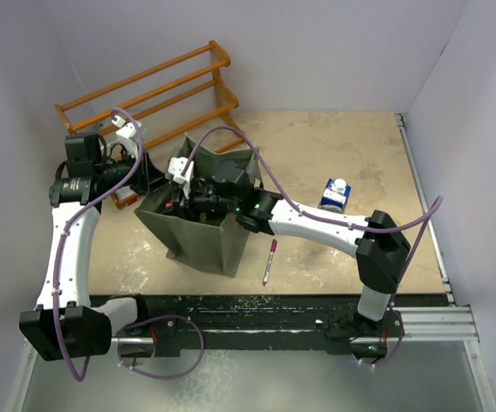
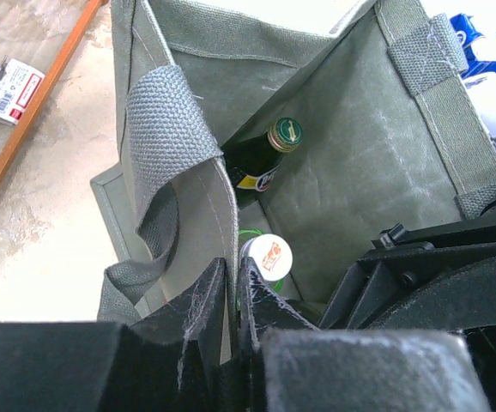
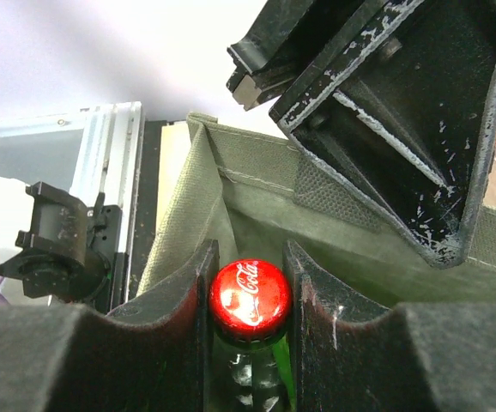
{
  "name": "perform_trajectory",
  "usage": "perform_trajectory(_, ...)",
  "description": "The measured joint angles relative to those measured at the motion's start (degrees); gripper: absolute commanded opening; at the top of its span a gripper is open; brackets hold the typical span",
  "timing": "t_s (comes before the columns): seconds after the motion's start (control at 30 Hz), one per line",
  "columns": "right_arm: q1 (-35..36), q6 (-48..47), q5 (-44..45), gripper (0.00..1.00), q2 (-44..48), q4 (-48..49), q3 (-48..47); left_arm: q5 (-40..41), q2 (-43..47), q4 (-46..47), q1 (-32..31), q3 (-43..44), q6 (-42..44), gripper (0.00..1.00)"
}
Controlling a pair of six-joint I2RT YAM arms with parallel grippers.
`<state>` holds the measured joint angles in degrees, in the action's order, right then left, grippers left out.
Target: Place the beverage into the canvas bag
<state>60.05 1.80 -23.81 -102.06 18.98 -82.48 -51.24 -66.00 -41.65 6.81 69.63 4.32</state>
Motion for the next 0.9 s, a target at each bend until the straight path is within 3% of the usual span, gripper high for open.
perform_trajectory(0.23, 0.04, -1.05, 0.04, 0.44, 0.00, -6.21, -2.97, 0.39, 0.02, -0.28, 0.00, 0.00, 0.07, 0.25)
perform_trajectory(0.4, 0.22, -1.36, 0.02, 0.51, 0.00, -6.45, -6.73, 0.50, 0.02, -0.42, 0.00, 0.00, 0.04, 0.26)
perform_trajectory(0.6, 0.66, -1.40, -0.09, 0.71, 0.02, -6.51, -8.98, 0.68, 0.02, -0.31, 0.20, 0.00, 0.02, 0.26)
perform_trajectory(0.9, 0.70, -1.75, -0.24, 0.88, 0.07, -9.11, -10.56, 0.68, 0.02, -0.22, 0.20, 0.00, -0.02, 0.26)
